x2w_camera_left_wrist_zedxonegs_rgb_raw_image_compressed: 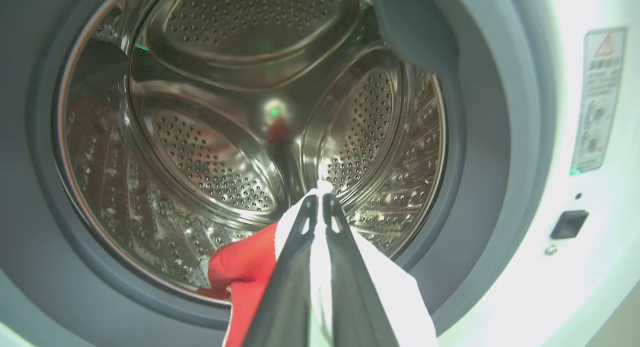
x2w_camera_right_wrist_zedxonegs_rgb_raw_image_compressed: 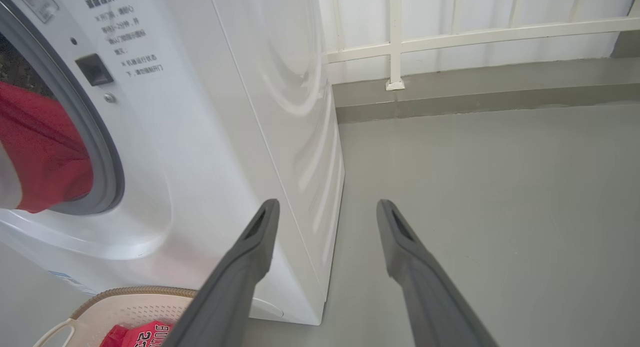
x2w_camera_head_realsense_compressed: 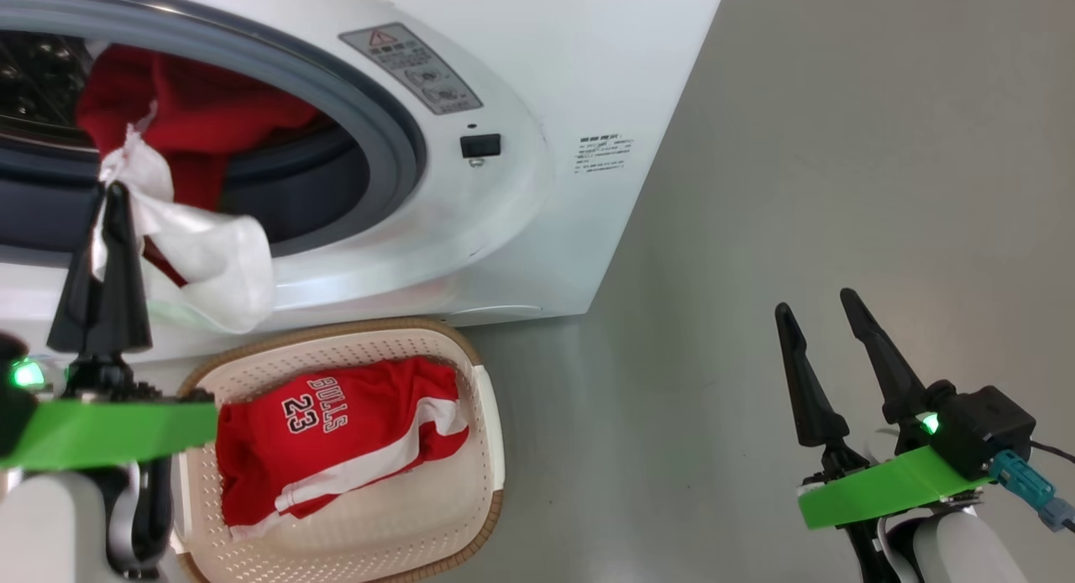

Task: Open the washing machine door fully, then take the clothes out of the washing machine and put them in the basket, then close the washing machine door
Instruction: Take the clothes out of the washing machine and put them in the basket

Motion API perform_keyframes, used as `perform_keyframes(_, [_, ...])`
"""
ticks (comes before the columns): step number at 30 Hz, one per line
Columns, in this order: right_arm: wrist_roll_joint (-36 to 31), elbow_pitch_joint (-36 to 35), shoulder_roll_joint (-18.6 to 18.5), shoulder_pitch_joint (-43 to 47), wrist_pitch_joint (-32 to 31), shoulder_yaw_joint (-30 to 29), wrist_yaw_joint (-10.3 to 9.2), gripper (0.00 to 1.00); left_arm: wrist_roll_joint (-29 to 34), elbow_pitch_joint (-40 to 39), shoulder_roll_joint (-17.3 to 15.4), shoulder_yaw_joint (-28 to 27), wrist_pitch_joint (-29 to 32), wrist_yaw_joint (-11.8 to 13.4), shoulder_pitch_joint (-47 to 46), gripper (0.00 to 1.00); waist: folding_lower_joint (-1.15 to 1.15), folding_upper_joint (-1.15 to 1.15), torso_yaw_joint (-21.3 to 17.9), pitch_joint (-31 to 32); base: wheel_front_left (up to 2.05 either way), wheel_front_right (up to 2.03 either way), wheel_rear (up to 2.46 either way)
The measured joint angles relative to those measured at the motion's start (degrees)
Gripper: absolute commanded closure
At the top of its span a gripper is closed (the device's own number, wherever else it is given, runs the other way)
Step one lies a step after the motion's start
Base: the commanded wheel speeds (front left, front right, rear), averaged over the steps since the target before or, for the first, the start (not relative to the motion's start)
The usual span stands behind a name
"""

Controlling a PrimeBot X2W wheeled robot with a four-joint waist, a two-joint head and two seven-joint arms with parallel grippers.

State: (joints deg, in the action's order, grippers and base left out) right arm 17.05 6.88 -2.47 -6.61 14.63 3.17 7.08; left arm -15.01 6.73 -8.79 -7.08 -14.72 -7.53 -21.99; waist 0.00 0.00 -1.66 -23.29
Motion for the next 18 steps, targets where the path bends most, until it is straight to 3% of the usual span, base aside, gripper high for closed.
perform_keyframes(10, [-0.42,0.22,0.01,0.64,0.00,-0.16,0.00,0.00,1.09,-15.37,2.63,-2.69,0.00,0.00,4.78,1.00,0.00,0.00,0.47,0.73,0.00,0.00,0.00])
perform_keyframes(18, [-0.48,0.34,0.01,0.81,0.00,-0.15,-0.01,0.00,2.35,-19.42,4.35,-2.81,-0.02,0.00,8.71,1.00,0.00,0.00,0.50,1.19,0.00,0.00,0.00])
